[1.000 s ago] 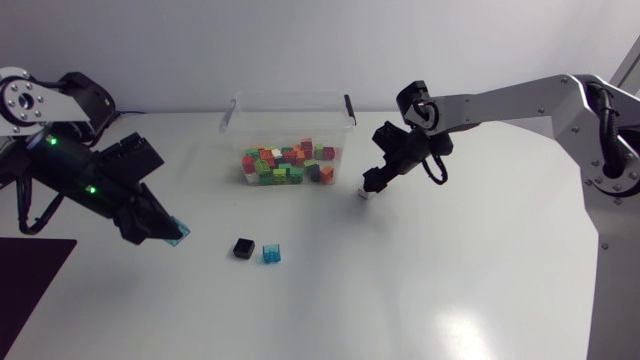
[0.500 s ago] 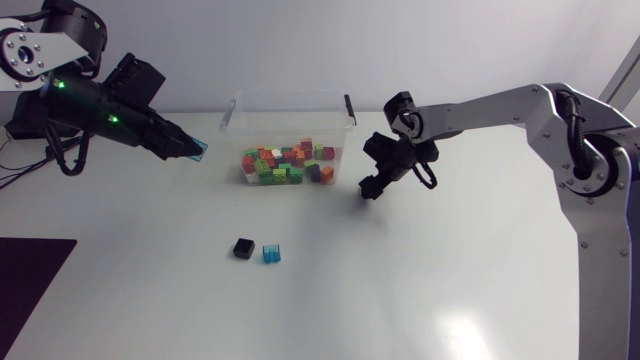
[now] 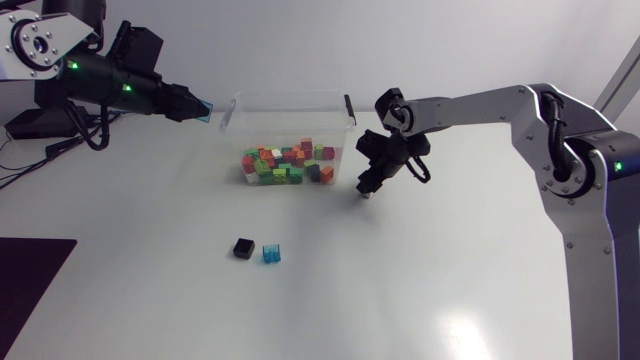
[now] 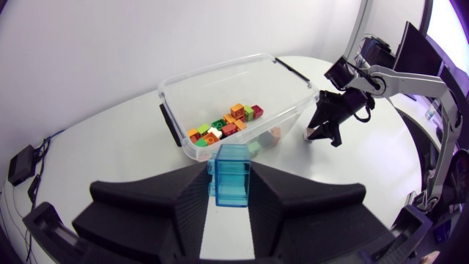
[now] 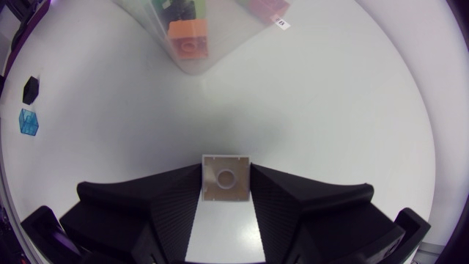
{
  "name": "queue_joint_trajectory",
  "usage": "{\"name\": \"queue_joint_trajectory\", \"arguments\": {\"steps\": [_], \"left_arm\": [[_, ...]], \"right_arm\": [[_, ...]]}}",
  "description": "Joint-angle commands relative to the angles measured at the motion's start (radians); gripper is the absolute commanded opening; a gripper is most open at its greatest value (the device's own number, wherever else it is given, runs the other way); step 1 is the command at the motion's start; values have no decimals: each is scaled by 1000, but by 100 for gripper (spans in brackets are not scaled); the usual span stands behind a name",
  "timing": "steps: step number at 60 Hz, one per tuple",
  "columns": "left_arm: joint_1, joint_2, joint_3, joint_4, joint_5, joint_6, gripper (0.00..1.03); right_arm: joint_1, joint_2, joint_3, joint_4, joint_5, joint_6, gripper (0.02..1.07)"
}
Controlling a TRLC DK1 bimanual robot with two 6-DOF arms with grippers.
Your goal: Place the duplo bricks in the container
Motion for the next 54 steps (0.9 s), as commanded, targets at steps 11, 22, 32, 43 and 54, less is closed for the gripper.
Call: {"name": "queue_joint_trajectory", "arguments": {"steps": [11,22,32,43,54], "left_arm": [[-39,107,101,93,-26,-119,23],[-91,191,152,187,-80,-154,24],[-102,332,296,196,-127,-191,26],[-102,437,412,197,-152,-205,54],[-111,411,391,202,-153,-180,99]], "right_arm": [[-19,-138,-54,-51,17,-2,34],[-1,-291,-65,-118,26,16,34],[51,-400,-47,-169,27,42,34],[106,-460,16,-206,26,85,34],[128,-448,119,-209,20,139,34]]}}
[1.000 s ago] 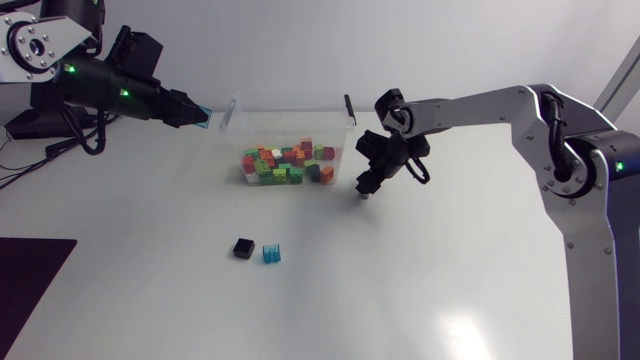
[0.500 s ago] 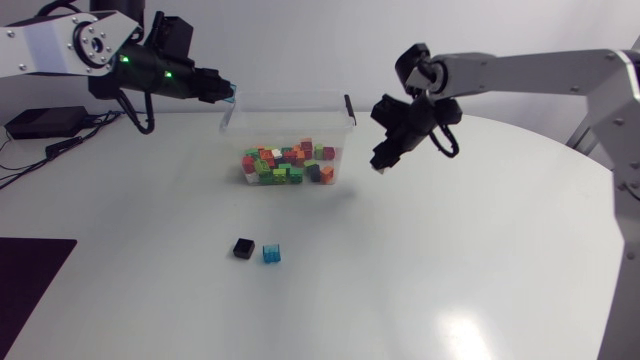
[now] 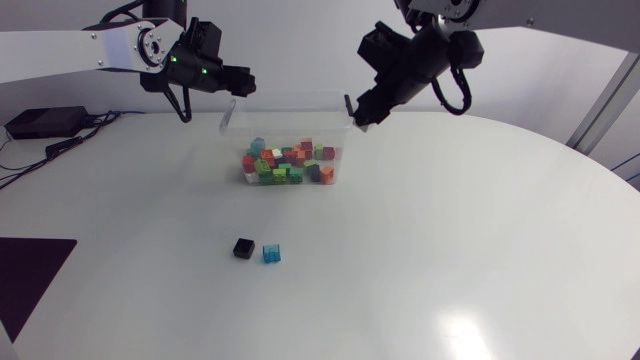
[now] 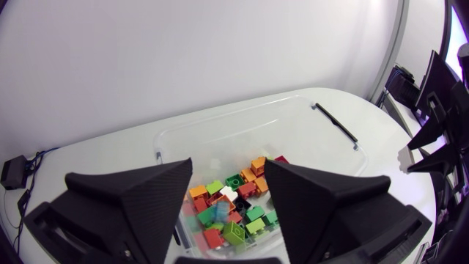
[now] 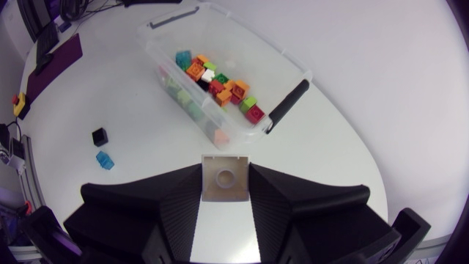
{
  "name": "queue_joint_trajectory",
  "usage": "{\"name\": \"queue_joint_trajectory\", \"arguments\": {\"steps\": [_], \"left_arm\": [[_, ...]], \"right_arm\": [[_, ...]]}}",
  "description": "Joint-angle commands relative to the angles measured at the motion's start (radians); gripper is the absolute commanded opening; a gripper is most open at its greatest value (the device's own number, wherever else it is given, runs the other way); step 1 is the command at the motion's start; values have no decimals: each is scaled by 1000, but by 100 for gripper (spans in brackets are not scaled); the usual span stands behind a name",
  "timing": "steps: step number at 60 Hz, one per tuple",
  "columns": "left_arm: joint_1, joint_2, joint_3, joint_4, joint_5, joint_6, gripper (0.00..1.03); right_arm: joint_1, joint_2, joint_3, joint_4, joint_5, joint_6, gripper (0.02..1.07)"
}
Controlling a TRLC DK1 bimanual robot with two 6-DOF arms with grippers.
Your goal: Place the duplo bricks in the container
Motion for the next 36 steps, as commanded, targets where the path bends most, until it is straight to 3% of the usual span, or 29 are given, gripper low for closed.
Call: {"name": "queue_joint_trajectory", "arguments": {"steps": [1,13,21,36], "left_arm": [[-7,-25,2,8,-2,7,99],[13,-209,-142,-12,11,133,99],[57,-336,-262,-84,110,263,99],[94,-526,-547,-130,220,550,98]], "right_arm": [[13,-8,80,-14,-5,46,34],[36,50,215,0,-10,106,34],[45,102,288,36,-10,146,34],[47,220,365,131,-17,227,34]]}}
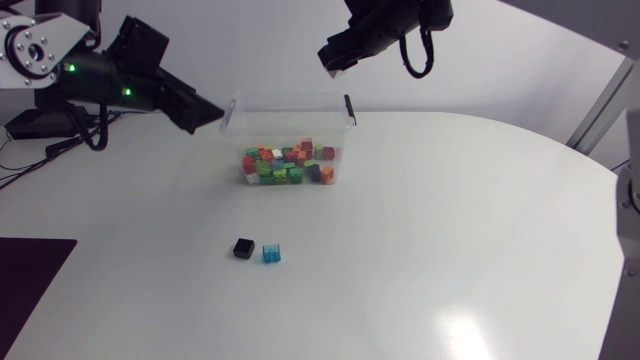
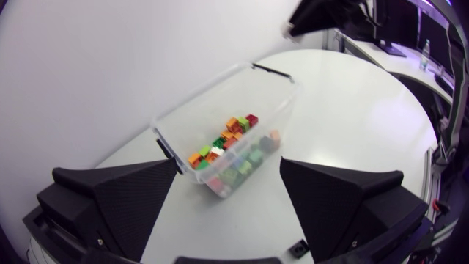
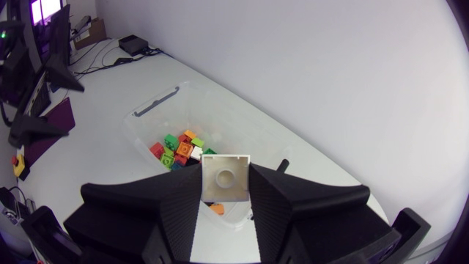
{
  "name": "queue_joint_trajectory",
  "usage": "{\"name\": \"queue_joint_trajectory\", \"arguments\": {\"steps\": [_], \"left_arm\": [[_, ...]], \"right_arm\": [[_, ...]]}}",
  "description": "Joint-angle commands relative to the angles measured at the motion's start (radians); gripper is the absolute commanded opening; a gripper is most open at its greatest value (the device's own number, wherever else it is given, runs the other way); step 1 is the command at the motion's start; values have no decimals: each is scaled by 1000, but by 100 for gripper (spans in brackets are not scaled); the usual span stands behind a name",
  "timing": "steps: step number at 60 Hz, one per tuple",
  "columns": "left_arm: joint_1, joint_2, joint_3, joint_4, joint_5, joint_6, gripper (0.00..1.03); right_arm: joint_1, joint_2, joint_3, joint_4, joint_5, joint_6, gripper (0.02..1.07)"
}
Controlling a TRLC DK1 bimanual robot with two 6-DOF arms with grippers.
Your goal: Place the duplo bricks in the container
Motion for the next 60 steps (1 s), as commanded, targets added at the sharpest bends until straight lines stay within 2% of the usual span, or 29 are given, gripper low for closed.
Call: {"name": "queue_joint_trajectory", "arguments": {"steps": [1,14,31,33,35,38,39,40,45,60], "left_arm": [[9,-49,-91,-24,30,124,98],[4,-85,-220,-156,55,366,98],[13,-46,-334,-173,52,566,98],[13,-36,-340,-173,50,584,98],[13,-27,-344,-173,45,599,98],[12,-6,-350,-173,42,639,98],[9,-1,-352,-173,41,655,98],[7,3,-357,-173,39,678,98],[-8,28,-372,-162,24,763,97],[-88,115,-367,-91,-65,834,96]], "right_arm": [[6,57,33,42,-3,46,34],[19,129,36,172,5,83,34],[57,181,27,349,51,100,36],[58,202,51,343,62,100,41],[58,218,67,340,75,103,55],[57,238,90,318,81,109,94],[57,239,90,313,83,110,101],[57,238,85,313,83,110,104],[54,199,42,312,83,106,103],[55,-23,-234,395,77,95,103]]}}
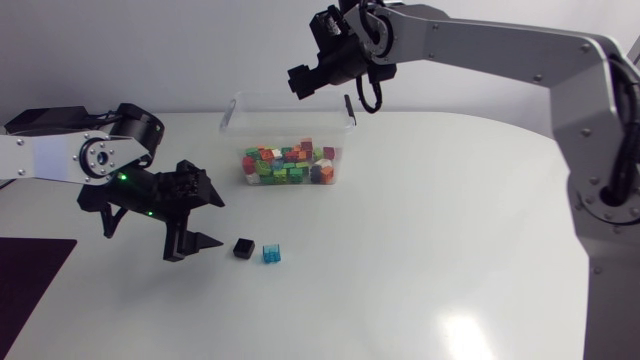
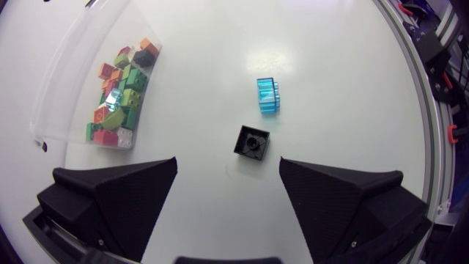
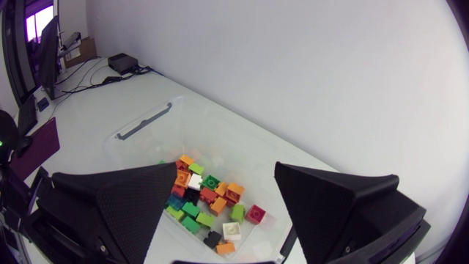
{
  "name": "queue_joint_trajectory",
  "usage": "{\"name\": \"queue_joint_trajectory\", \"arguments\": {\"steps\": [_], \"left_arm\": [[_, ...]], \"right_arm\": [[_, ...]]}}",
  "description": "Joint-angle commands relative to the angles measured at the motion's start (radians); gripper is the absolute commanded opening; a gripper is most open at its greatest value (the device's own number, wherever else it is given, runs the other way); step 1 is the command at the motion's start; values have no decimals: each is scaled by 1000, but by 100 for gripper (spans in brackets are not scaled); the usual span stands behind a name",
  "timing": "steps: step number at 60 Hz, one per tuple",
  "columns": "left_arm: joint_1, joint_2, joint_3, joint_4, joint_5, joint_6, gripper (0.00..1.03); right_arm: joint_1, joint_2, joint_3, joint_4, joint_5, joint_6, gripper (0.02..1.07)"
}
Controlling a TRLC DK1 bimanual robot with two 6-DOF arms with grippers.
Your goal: Place the duplo bricks in the container
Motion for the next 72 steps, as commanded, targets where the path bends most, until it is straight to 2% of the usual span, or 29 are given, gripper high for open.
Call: {"name": "queue_joint_trajectory", "arguments": {"steps": [1,11,25,33,42,49,53,55,56,57,61,67,72], "left_arm": [[-31,54,-14,6,-25,56,96],[-97,114,15,9,-91,64,96],[-134,192,67,6,-138,79,93],[-145,241,104,-8,-157,87,91],[-157,272,125,-14,-163,87,83],[-159,295,136,-14,-163,88,66],[-157,305,141,-14,-163,88,50],[-155,307,141,-15,-163,92,39],[-155,307,141,-15,-163,93,38],[-155,308,141,-15,-163,95,32],[-154,308,144,-23,-163,98,20],[-151,308,153,-51,-177,98,17],[-145,298,188,-127,-177,98,16]], "right_arm": [[1,-104,-91,25,4,3,103],[21,-234,-284,49,-19,-41,103],[56,-374,-536,39,-88,-127,103],[111,-433,-649,-17,-109,-210,103],[154,-449,-692,-81,-138,-276,103],[186,-443,-712,-118,-154,-328,103],[200,-435,-720,-136,-161,-350,103],[211,-429,-723,-149,-161,-365,103],[216,-424,-723,-158,-163,-373,103],[219,-421,-723,-161,-164,-380,103],[229,-404,-725,-175,-170,-414,103],[248,-352,-706,-210,-170,-457,103],[266,-302,-680,-238,-170,-485,103]]}}
